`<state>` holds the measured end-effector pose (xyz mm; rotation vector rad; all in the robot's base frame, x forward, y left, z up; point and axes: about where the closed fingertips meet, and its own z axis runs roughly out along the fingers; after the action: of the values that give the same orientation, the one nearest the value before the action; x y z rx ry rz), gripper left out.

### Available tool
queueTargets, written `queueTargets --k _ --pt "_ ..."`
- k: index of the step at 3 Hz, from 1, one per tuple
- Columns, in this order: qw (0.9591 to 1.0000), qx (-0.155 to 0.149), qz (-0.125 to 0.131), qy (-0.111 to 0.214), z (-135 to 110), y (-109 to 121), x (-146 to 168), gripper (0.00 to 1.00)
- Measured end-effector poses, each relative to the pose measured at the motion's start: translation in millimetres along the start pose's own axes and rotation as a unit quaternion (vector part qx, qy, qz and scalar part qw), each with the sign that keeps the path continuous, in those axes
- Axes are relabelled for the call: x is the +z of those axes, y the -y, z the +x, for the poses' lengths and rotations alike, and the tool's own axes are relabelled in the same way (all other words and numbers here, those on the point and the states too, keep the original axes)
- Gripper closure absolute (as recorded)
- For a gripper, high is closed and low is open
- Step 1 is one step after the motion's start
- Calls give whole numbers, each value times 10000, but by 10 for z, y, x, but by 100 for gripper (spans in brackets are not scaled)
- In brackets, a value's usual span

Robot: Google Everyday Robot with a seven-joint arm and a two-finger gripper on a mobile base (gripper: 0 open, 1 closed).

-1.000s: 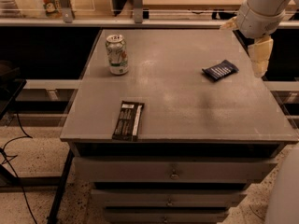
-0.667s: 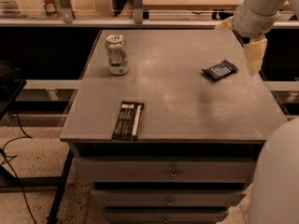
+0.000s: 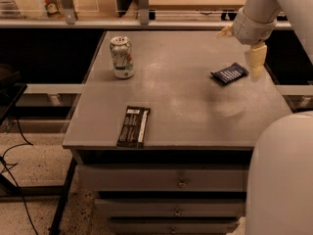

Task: Move rxbar blueberry near 7up can

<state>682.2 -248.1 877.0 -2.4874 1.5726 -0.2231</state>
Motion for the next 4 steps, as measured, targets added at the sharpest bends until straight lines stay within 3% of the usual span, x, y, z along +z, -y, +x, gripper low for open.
queueTargets --k 3,4 --pt "9992 -288 -271 109 61 68 429 0" --pt "9986 -375 -347 104 90 67 516 16"
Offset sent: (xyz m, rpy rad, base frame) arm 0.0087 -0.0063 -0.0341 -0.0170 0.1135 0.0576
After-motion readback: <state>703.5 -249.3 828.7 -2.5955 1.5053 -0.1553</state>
